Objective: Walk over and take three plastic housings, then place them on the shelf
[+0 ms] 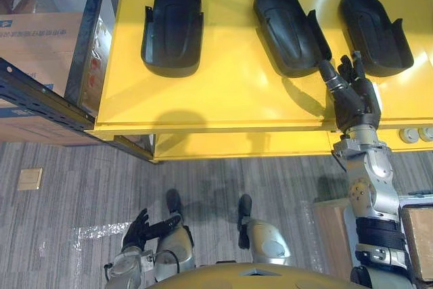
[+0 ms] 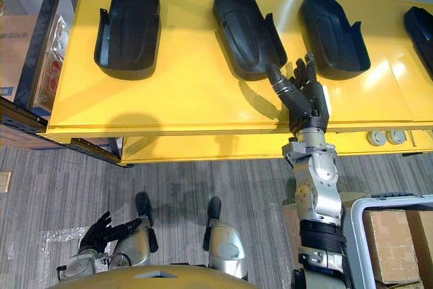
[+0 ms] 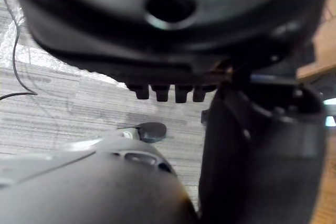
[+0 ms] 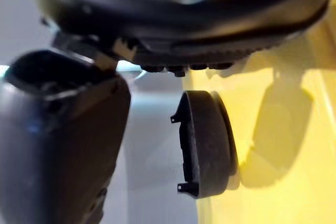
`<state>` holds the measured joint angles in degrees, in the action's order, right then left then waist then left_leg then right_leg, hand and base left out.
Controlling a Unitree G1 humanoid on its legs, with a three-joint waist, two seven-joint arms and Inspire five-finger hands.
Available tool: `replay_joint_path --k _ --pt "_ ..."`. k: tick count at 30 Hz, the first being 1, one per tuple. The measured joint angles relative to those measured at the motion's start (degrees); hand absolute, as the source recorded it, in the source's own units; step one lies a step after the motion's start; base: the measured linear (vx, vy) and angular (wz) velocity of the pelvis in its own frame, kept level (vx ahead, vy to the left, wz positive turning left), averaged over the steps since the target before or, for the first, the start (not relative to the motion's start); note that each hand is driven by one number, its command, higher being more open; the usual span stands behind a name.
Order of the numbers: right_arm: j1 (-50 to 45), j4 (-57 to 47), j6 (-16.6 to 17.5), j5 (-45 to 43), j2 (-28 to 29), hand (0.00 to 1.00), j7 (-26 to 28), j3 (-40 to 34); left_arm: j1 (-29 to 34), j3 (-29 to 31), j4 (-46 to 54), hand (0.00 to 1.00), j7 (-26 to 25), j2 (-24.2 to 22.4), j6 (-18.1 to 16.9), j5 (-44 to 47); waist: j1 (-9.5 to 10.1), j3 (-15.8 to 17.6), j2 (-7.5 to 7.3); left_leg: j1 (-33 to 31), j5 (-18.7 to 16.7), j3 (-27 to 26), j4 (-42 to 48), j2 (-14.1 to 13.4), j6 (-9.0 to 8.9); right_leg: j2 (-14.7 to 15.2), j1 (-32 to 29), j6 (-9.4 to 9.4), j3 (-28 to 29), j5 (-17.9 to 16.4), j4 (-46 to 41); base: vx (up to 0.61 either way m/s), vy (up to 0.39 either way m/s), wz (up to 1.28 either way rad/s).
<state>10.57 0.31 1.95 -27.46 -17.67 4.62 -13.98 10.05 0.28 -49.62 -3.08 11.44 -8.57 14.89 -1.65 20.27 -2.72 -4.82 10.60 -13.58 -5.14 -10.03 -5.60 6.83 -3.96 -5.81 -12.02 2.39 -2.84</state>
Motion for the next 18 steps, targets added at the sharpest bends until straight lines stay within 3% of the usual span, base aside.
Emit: replay_joint_path --k 18 --pt "4.5 1.7 -0.3 0.0 -0.1 1.0 -0.2 1.2 -0.6 0.0 0.5 1.0 0.0 -0.3 0.0 0.0 1.28 0.3 0.58 -0.7 0.2 0.6 0.0 0.1 0.07 0.1 -0.4 0.54 -0.5 0.0 -0.1 0.0 -0.001 0.02"
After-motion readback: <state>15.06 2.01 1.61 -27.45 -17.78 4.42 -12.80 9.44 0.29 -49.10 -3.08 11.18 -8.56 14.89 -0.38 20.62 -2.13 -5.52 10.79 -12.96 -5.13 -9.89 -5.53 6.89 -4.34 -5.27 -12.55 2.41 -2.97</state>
